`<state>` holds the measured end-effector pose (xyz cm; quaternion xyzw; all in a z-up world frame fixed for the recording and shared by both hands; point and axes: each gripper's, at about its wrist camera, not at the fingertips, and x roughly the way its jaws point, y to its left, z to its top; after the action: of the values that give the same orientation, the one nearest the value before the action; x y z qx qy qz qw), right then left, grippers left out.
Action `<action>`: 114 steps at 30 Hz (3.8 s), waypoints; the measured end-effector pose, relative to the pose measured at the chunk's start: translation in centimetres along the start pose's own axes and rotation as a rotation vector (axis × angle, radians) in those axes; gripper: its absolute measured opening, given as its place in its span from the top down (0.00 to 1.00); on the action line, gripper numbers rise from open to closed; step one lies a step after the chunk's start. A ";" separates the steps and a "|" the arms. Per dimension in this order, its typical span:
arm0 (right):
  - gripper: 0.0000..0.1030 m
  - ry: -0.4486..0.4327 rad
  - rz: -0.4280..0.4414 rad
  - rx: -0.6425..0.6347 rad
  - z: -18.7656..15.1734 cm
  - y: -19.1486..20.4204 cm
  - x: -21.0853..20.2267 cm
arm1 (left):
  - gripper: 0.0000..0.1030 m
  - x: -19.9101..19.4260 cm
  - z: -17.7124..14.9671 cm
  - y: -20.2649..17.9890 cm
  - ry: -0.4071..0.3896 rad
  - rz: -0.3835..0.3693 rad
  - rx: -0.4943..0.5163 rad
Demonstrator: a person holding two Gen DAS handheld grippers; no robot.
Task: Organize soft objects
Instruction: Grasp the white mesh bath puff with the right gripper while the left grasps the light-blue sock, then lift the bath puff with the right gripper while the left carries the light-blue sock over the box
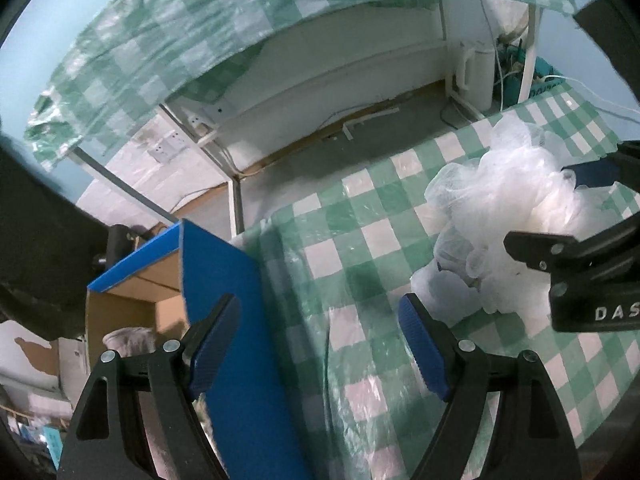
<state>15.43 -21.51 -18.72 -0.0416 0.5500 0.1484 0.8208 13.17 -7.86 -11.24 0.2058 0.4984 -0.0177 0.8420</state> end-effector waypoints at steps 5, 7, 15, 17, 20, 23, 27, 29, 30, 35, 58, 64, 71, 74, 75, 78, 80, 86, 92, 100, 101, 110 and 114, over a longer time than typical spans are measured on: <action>0.12 0.053 -0.030 0.010 -0.3 -0.9 2.8 | 0.20 1.6 -0.1 -0.2 0.024 -0.028 -0.017; 0.07 0.070 -0.039 0.012 -0.5 -1.4 3.5 | 0.20 2.1 -0.2 -0.4 0.035 -0.035 -0.015; 0.02 0.168 -0.037 0.089 -2.0 -4.3 6.5 | 0.20 3.5 0.0 -2.0 0.058 -0.082 0.005; 0.02 0.182 -0.010 0.122 -2.5 -5.4 6.8 | 0.20 3.5 0.2 -2.3 0.055 -0.095 0.011; 0.02 0.184 0.001 0.113 -2.8 -5.8 6.7 | 0.20 3.5 0.5 -2.7 0.052 -0.150 -0.001; 0.03 0.171 0.002 0.095 -3.2 -6.1 6.5 | 0.16 3.5 0.8 -3.2 0.049 -0.193 -0.010; 0.17 0.174 0.002 0.092 -3.4 -6.4 6.2 | 0.15 3.9 1.2 -4.2 0.048 -0.206 0.013; 0.24 0.166 0.006 0.097 -3.6 -6.6 5.9 | 0.15 4.3 1.3 -4.9 0.060 -0.204 0.027; 0.24 0.164 0.012 0.106 -3.5 -6.8 5.8 | 0.15 4.5 1.3 -5.1 0.065 -0.205 0.031; 0.25 0.154 0.065 0.161 -3.8 -8.0 5.3 | 0.15 5.8 1.5 -6.5 0.106 -0.185 0.061; 0.39 0.087 0.002 0.090 -5.2 -7.2 4.1 | 0.67 5.8 -0.8 -4.9 0.146 -0.163 0.040; 0.43 0.047 -0.004 0.065 -6.6 -5.7 2.2 | 0.69 4.8 -1.4 -3.8 0.136 -0.164 0.008; 0.44 -0.001 0.010 0.044 -8.1 -2.4 -1.0 | 0.69 2.5 -1.9 -2.8 0.106 -0.161 -0.020; 0.44 -0.023 0.015 0.041 -8.5 -1.9 -2.3 | 0.69 1.7 -2.2 -2.4 0.089 -0.156 -0.023; 0.44 -0.029 0.016 0.043 -8.4 -1.7 -2.5 | 0.69 1.5 -2.2 -2.2 0.084 -0.153 -0.024; 0.44 -0.046 0.021 0.048 -8.4 -1.9 -3.6 | 0.69 0.7 -2.5 -1.8 0.075 -0.151 -0.036; 0.44 -0.060 0.028 0.048 -9.0 -2.2 -4.4 | 0.69 0.3 -2.8 -1.2 0.077 -0.160 -0.055; 0.44 -0.106 0.037 0.033 -8.9 -1.8 -6.0 | 0.69 -1.4 -3.1 0.1 0.054 -0.157 -0.087; 0.44 -0.143 0.043 0.011 -7.1 -0.2 -6.8 | 0.69 -3.8 -3.3 0.8 0.013 -0.131 -0.085; 0.44 -0.183 0.069 -0.014 -6.9 0.6 -8.5 | 0.69 -6.5 -4.0 2.3 -0.032 -0.111 -0.100; 0.44 -0.190 0.073 -0.018 -6.7 0.7 -8.8 | 0.69 -6.6 -4.1 2.4 -0.035 -0.108 -0.101; 0.44 -0.225 0.110 -0.062 -5.4 3.8 -9.6 | 0.69 -7.8 -5.0 4.7 -0.050 -0.079 -0.131; 0.44 -0.232 0.122 -0.087 -4.8 5.1 -9.9 | 0.69 -8.0 -5.5 5.8 -0.054 -0.065 -0.150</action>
<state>6.21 -19.74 -11.06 -0.0263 0.4459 0.2256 0.8658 5.95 -1.98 -4.82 0.1254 0.4820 -0.0130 0.8670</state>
